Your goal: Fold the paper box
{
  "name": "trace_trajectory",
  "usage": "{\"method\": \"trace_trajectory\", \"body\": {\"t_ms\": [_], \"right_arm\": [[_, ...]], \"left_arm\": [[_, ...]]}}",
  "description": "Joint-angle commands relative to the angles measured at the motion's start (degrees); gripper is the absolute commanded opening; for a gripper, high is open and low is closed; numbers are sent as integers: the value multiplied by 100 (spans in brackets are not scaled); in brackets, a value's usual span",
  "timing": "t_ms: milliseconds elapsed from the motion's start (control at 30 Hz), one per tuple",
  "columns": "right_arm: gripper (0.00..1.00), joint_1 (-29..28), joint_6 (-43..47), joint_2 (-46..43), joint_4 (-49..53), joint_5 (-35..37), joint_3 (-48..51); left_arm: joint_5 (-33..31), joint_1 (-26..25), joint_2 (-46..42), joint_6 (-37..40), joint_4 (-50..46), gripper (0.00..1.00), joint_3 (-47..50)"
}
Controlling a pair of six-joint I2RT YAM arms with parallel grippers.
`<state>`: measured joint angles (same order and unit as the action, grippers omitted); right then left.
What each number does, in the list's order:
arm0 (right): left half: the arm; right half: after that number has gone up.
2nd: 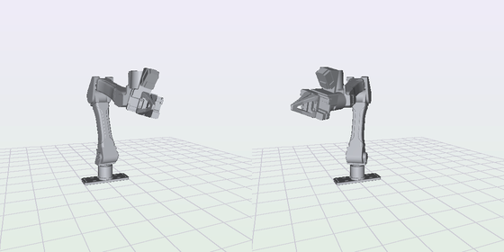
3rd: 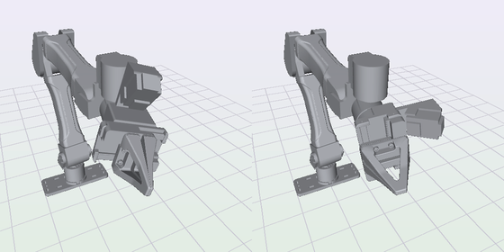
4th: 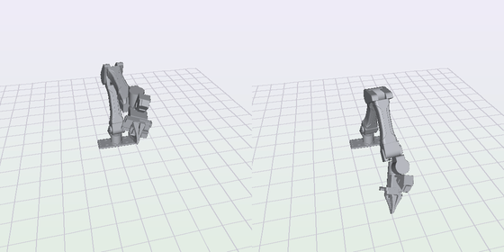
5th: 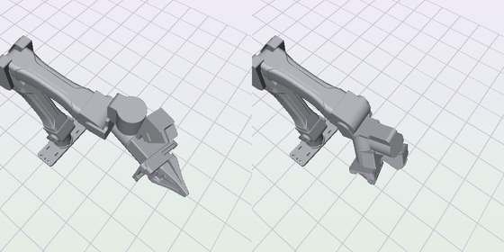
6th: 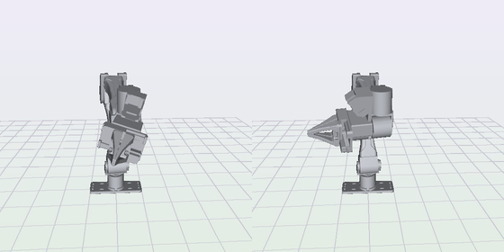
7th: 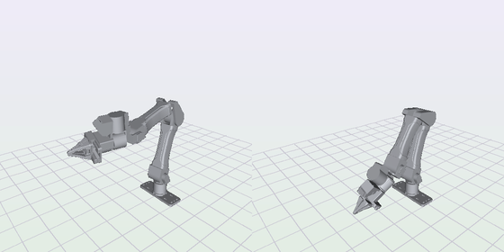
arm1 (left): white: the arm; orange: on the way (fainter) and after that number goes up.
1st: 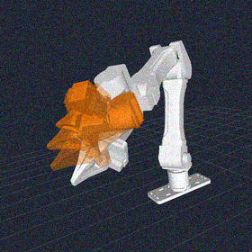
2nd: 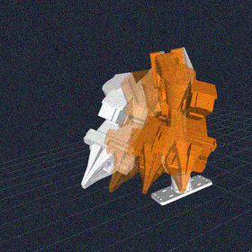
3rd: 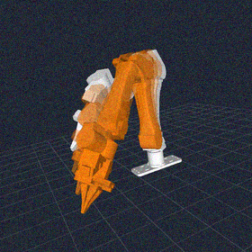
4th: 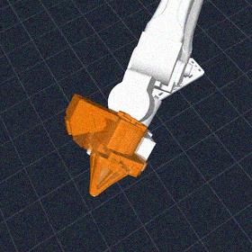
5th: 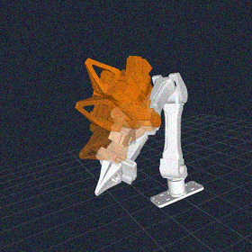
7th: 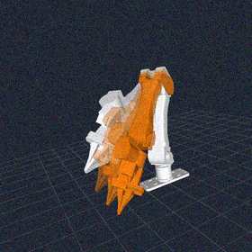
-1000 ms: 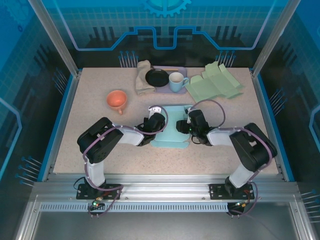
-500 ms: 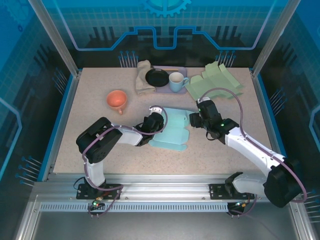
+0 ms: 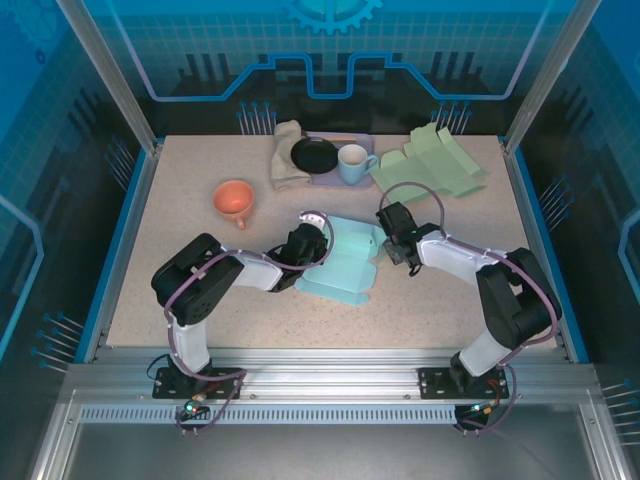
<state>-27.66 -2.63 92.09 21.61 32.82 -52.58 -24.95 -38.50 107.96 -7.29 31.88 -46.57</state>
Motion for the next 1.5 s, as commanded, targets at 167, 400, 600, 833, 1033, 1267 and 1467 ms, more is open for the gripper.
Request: {"method": "trace_trajectory", "body": {"t_ms": [167,400,600,833,1033,1267,1467], "right_arm": [[59,-218,390,-296,-215,-716,-57],[57,-213,353,-1023,-537,-1404,186],[51,-205,372,-1089,-770,-1454,414],[47,-204,271,-999,-869,-1503,404],[44,-196,90,-1026,-955,-1683,387],[38,-212,-356,-900,-1253,-1910,421],[34,-343,-757,-738,-1702,-2003,603]], "left_arm": [[239,14,287,148,-644,0,-60],[328,10,159,118,-673,0,-31],[342,9,76,106,-648,0,45],[479,21,74,82,-623,0,56],[678,14,43,77,-534,0,110],[702,11,-27,-87,-616,0,114],[676,10,-185,-440,-824,0,91]]}}
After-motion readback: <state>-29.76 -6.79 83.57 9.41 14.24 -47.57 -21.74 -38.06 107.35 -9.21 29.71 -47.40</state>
